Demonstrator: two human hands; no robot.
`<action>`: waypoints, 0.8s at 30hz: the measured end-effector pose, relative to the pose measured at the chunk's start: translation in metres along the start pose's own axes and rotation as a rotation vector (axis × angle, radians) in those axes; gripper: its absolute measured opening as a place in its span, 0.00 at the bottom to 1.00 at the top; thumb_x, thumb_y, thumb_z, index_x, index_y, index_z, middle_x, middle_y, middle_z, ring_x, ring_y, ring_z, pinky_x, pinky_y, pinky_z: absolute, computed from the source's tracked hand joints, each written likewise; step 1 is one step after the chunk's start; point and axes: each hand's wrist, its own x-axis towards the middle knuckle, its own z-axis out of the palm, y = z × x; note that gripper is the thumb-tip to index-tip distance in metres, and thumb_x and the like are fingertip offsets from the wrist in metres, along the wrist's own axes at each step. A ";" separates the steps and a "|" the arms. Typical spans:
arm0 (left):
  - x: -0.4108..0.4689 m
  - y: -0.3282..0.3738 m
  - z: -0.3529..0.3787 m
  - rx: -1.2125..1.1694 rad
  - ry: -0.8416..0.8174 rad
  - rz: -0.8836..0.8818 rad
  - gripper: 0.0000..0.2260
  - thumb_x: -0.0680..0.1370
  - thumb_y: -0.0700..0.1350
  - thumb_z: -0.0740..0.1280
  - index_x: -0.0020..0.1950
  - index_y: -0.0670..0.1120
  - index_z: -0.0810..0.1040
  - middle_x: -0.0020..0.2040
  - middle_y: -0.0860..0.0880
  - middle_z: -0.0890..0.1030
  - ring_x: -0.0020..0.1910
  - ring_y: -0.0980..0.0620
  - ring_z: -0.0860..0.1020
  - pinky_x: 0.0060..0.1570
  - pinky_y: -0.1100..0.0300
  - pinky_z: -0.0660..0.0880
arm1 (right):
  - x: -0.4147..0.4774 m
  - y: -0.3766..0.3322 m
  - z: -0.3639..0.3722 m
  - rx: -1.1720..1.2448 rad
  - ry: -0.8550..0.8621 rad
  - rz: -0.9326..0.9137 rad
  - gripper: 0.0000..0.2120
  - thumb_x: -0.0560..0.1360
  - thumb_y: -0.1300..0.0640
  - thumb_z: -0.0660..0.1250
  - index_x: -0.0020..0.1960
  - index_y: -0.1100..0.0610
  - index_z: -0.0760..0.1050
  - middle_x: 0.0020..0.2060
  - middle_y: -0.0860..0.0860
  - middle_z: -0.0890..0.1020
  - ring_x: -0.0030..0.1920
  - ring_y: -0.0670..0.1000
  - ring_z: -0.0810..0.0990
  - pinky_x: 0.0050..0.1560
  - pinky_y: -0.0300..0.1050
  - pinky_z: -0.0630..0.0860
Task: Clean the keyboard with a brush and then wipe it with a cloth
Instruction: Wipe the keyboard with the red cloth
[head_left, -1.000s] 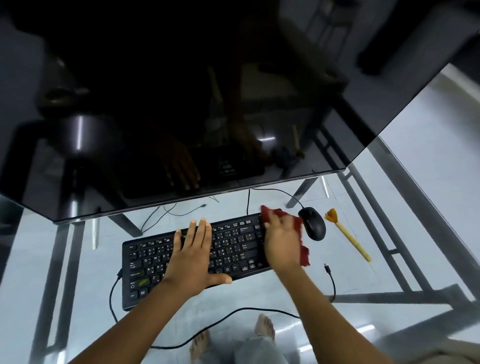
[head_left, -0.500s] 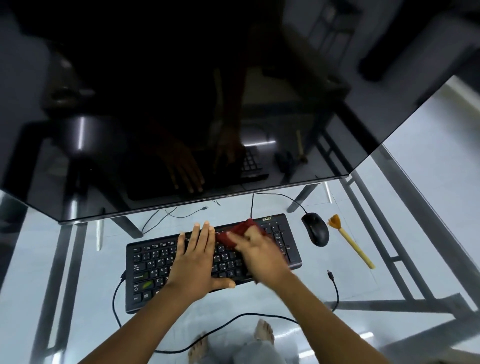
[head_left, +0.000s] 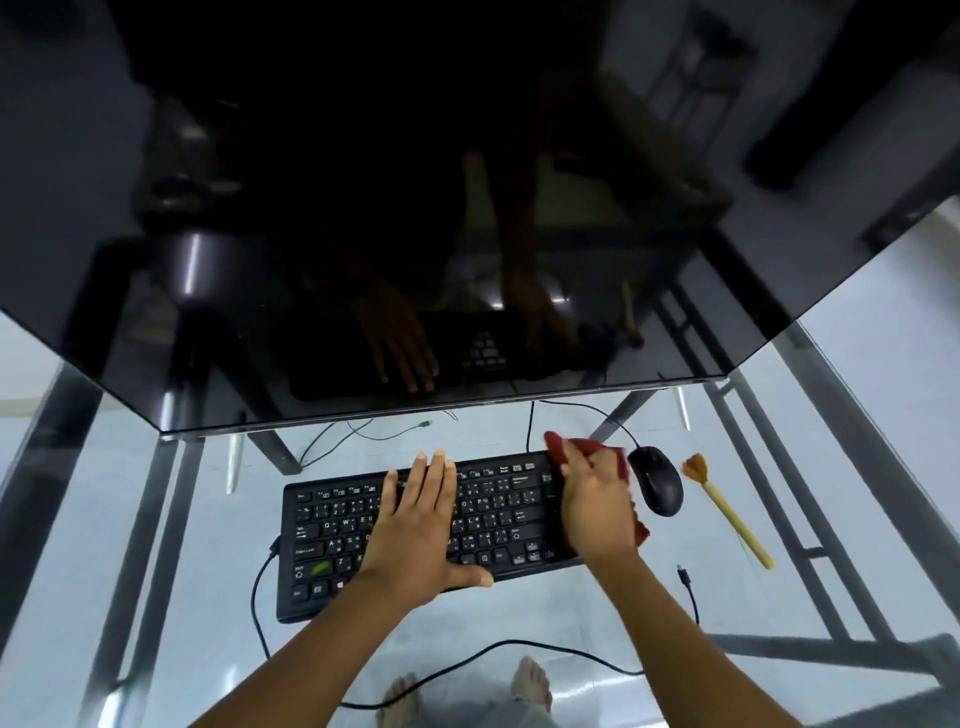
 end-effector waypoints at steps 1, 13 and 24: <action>0.000 0.000 0.000 -0.002 0.002 -0.002 0.59 0.62 0.81 0.53 0.74 0.43 0.29 0.76 0.45 0.31 0.74 0.46 0.30 0.72 0.42 0.34 | -0.008 -0.014 0.003 0.011 -0.025 -0.083 0.23 0.78 0.63 0.62 0.71 0.50 0.71 0.48 0.57 0.75 0.34 0.58 0.79 0.41 0.51 0.82; 0.000 -0.002 0.001 -0.020 0.023 0.018 0.59 0.62 0.81 0.53 0.72 0.43 0.29 0.77 0.45 0.33 0.75 0.45 0.32 0.73 0.41 0.36 | -0.036 -0.024 0.009 0.046 -0.146 -0.390 0.25 0.76 0.60 0.62 0.72 0.47 0.69 0.47 0.53 0.73 0.36 0.55 0.79 0.39 0.49 0.79; 0.002 -0.004 0.005 -0.031 0.052 0.027 0.60 0.61 0.81 0.53 0.74 0.43 0.31 0.77 0.46 0.34 0.75 0.45 0.32 0.72 0.42 0.35 | -0.057 -0.004 0.005 0.096 -0.151 -0.478 0.26 0.74 0.61 0.68 0.68 0.42 0.71 0.45 0.50 0.73 0.34 0.51 0.74 0.34 0.44 0.77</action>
